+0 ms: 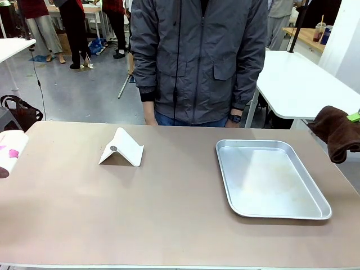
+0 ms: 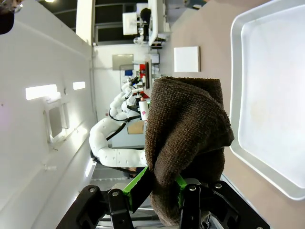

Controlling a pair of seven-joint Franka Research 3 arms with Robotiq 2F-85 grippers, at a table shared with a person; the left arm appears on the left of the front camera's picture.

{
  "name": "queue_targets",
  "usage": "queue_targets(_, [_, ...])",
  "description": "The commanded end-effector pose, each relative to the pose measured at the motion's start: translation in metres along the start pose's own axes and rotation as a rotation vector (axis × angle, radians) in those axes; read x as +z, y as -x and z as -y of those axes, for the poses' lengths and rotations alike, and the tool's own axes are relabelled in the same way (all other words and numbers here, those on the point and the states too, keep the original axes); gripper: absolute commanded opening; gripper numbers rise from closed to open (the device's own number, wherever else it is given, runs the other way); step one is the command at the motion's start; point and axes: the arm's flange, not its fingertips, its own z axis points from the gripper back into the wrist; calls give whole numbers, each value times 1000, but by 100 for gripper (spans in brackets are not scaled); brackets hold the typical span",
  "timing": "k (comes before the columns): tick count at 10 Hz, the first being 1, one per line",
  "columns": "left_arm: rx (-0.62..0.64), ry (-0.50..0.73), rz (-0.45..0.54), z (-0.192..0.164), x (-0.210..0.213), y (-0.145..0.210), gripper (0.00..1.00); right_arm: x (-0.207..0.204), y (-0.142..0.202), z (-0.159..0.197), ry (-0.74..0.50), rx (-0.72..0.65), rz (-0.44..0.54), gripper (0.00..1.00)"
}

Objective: Clean the surface of the table.
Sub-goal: Return the Lint Roller and towel to their original positions.

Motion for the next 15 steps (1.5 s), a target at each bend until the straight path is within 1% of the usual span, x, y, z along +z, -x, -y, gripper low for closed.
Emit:
queue_targets(1, [5,14,11,7,2,-1,22,0,0,0,0,0,0,17])
queue_targets(2, [0,0,0,0,0,0,22,-6,7,-12,16,11,40,17])
queue_targets(3, [9,-80,11,25,-12,-1,22,-28,8,-27,60,19,31,17])
queue_targets(4, [1,-112,13,50,-25,-7,22,-56,6,-43,109,41,1,17])
queue_targets(5, [-4,-171,49,73,-44,-18,22,-92,0,-52,189,40,-56,17])
queue_targets(6, [-7,-167,34,86,-63,-30,22,-125,-6,-54,207,50,-111,17])
queue_targets(7, [-2,-181,27,93,-80,-42,22,-156,-11,-55,230,50,-139,17])
queue_targets(8, [-2,-196,68,99,-98,-59,22,-191,-14,-59,245,55,-115,17])
queue_targets(9, [26,-228,40,101,-125,-81,22,-231,-12,-61,247,61,-102,17])
queue_targets(10, [46,-281,-11,100,-155,-99,22,-257,-11,-60,270,56,-88,17])
queue_targets(11, [50,-337,-84,101,-184,-116,22,-278,-14,-58,282,55,-46,17])
queue_targets(12, [66,-388,-132,99,-210,-135,22,-296,-15,-53,294,54,3,17])
queue_targets(14, [70,-476,-187,95,-260,-165,22,-337,-18,-34,355,70,-54,17])
queue_targets(15, [61,-510,-167,95,-280,-176,22,-355,-19,-20,382,63,-104,17])
